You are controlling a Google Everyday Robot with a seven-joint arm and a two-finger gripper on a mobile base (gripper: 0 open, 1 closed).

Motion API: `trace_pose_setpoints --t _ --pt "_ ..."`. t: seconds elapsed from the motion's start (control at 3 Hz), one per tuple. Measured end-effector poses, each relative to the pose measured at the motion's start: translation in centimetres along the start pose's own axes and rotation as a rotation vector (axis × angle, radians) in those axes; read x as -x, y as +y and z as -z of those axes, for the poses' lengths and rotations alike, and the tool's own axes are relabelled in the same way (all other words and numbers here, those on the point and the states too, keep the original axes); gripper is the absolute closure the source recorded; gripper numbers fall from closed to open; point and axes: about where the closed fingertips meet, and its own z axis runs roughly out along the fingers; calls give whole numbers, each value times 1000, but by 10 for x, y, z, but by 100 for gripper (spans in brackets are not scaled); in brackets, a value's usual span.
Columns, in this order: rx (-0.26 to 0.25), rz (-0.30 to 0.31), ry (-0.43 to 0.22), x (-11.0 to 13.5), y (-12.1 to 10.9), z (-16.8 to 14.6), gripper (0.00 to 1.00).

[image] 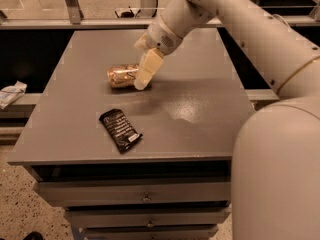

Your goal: Knock orange can over

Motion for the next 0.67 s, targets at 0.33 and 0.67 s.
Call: trace_pose_setpoints --t 0.33,0.67 --pt "-113 -46 -153 1 -13 53 0" --pt "-126 -56 -175 -1 -13 62 0"
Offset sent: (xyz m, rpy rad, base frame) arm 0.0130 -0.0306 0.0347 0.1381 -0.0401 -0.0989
